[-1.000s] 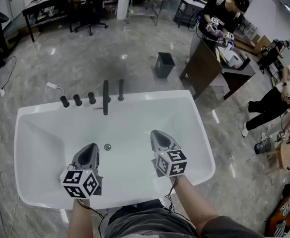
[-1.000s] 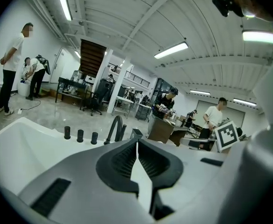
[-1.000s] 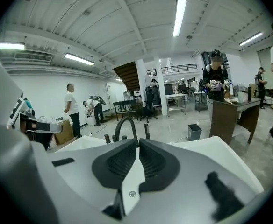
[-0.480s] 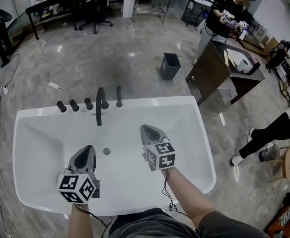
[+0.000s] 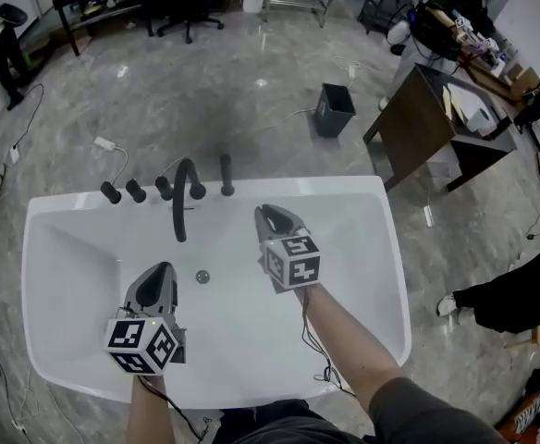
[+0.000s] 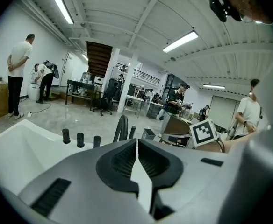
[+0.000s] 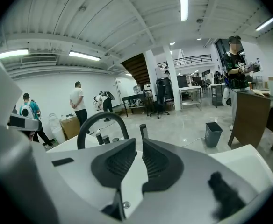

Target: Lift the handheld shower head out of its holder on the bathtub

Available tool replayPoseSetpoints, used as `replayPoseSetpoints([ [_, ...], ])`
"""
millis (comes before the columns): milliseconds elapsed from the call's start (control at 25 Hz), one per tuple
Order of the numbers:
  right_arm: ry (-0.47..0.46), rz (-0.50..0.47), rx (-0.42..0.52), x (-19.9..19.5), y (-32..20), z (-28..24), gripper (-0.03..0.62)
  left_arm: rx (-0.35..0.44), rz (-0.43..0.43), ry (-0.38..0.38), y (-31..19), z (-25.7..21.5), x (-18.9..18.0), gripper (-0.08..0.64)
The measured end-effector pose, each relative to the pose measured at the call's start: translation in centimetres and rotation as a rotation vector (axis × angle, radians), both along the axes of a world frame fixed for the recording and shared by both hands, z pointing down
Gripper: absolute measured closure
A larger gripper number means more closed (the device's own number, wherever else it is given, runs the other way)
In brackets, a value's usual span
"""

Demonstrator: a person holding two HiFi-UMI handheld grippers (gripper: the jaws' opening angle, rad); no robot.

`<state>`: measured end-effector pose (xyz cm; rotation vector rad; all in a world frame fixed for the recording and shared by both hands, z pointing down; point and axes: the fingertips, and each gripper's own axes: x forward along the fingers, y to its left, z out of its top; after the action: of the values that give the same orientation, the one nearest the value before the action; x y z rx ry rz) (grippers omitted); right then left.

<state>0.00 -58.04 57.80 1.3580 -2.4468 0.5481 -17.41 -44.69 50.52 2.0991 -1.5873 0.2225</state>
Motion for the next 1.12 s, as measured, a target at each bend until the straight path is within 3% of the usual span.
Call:
replayPoseSetpoints([
  [200, 0.006, -0.005, -0.013, -0.7, -3.4, 2.7, 0.554, -0.014, -0.010, -0.006, -1.7, 1.8, -0.1, 0.538],
  [440, 0.000, -0.024, -0.038, -1.4, -5.6, 5.5, 0.474, -0.034, -0.024, -0.008, -3.8, 4.3, -0.2, 0.538],
  [720, 0.054, -0.071, 0.003, -3.7, -8.2, 7.7, 0.388, -0.028, -0.017, -0.014, -6.6, 5.9, 0.0, 0.538],
  [1120, 0.143, -0.141, 0.025, -6.7, -14.1, 10.7, 0.376, -0.023, -0.041, -0.007, -8.3, 7.7, 0.0, 0.538],
])
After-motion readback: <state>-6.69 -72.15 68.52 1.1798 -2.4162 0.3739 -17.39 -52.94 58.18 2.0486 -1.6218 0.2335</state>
